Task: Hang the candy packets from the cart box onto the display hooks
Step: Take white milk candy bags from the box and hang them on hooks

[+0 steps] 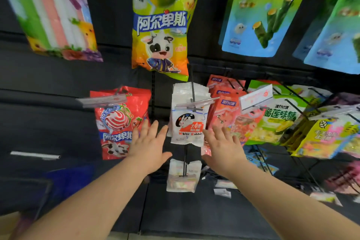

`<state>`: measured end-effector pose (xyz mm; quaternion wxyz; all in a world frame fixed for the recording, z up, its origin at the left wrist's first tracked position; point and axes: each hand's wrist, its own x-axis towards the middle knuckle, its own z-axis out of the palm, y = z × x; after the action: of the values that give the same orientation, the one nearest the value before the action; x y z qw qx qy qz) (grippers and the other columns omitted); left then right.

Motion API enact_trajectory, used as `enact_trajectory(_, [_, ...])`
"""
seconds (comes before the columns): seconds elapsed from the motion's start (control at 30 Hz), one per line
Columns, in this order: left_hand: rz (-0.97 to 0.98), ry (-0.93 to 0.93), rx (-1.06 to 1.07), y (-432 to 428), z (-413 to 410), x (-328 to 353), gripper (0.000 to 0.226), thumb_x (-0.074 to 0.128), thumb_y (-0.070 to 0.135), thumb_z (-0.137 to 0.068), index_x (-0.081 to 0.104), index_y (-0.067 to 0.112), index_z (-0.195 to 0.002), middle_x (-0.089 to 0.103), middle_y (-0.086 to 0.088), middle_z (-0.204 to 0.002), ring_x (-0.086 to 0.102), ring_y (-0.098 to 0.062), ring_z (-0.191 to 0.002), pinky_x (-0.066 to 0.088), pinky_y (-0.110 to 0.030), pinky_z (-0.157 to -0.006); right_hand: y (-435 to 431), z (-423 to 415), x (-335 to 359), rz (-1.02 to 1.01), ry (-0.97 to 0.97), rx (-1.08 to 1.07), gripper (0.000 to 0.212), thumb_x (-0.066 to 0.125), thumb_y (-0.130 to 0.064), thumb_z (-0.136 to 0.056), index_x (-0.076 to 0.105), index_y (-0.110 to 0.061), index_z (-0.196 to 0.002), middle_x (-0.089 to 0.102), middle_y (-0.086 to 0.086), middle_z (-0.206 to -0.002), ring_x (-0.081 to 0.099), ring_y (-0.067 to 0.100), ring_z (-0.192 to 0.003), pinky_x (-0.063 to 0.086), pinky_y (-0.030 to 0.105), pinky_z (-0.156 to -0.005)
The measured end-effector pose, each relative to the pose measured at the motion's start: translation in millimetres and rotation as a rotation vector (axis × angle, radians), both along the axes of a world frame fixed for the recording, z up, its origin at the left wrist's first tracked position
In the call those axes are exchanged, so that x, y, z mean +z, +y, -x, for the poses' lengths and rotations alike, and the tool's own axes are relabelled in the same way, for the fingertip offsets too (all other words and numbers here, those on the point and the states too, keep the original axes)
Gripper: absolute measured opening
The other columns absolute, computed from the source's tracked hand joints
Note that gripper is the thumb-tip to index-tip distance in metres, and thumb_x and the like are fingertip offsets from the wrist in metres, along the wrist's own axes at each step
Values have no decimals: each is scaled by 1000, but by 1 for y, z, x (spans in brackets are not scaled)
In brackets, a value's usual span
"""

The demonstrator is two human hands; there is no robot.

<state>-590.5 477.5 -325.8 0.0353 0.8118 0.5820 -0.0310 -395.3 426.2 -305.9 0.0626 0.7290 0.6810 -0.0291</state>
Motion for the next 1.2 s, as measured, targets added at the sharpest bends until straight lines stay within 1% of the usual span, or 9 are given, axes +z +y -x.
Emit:
enact_trajectory(0.17, [20, 20, 40, -29, 13, 22, 83, 42, 56, -94, -4, 23, -155, -10, -7, -163, -16, -32, -148, -4, -51, -119, -20, 6, 24, -9, -16, 45, 75, 50, -45, -93, 9, -25, -152, 4, 5, -160, 2, 35, -147, 13, 53, -117])
enact_trajectory(0.37, [-19, 19, 112, -61, 24, 47, 85, 42, 59, -93, -3, 23, -155, -7, -7, -163, -14, -31, -148, -2, -52, -119, -37, 16, 47, -20, 10, 151, 73, 48, -43, -94, 9, -24, -152, 4, 5, -161, -1, 32, -148, 10, 52, -117])
enact_trajectory(0.47, [-26, 9, 181, -76, 29, 51, 85, 41, 60, -93, -4, 23, -155, -6, -6, -163, -12, -32, -149, -2, -52, -119, -39, 21, 48, -27, 36, 221, 72, 49, -42, -94, 9, -25, -151, 3, 5, -161, -2, 32, -148, 10, 51, -117])
enact_trajectory(0.57, [-6, 10, 262, -96, 37, 51, 85, 40, 60, -93, -4, 23, -155, -5, -6, -163, -11, -31, -149, -1, -52, -119, -41, 30, 46, 9, 40, 307, 73, 48, -41, -95, 6, -24, -152, 0, 6, -161, -4, 35, -148, 9, 53, -117])
enact_trajectory(0.67, [13, 24, 359, -117, 50, 49, 85, 40, 60, -93, -5, 23, -155, -5, -4, -163, -12, -31, -149, 1, -51, -120, -43, 44, 45, 28, 44, 392, 73, 49, -41, -94, 7, -25, -152, 2, 6, -161, -2, 35, -148, 7, 53, -117])
enact_trajectory(0.77, [16, 35, 456, -137, 71, 49, 85, 40, 61, -93, -4, 24, -155, -4, -3, -164, -11, -30, -149, 2, -50, -120, -48, 65, 46, 45, 53, 477, 73, 49, -39, -94, 7, -26, -152, 4, 4, -161, -2, 35, -148, 5, 53, -118])
enact_trajectory(0.93, [3, 50, 567, -169, 121, 46, 86, 40, 63, -91, -1, 24, -155, 0, -1, -164, -6, -30, -150, 6, -50, -119, -61, 113, 48, 41, 83, 563, 75, 54, -36, -91, 11, -24, -151, 7, 4, -160, 0, 34, -148, 6, 54, -116])
enact_trajectory(1.1, [-7, 29, 627, -200, 187, 38, 87, 40, 65, -90, -1, 26, -155, 1, 0, -164, -5, -30, -150, 8, -51, -119, -83, 179, 53, 33, 40, 624, 73, 52, -37, -92, 12, -24, -151, 4, 8, -161, 0, 35, -147, 5, 55, -117])
enact_trajectory(1.2, [10, 41, 633, -221, 234, 40, 87, 40, 65, -90, -1, 27, -155, -1, 0, -164, -6, -29, -150, 7, -49, -119, -99, 227, 57, 54, 41, 636, 72, 50, -37, -94, 10, -24, -152, 3, 7, -161, -3, 35, -148, 2, 54, -117])
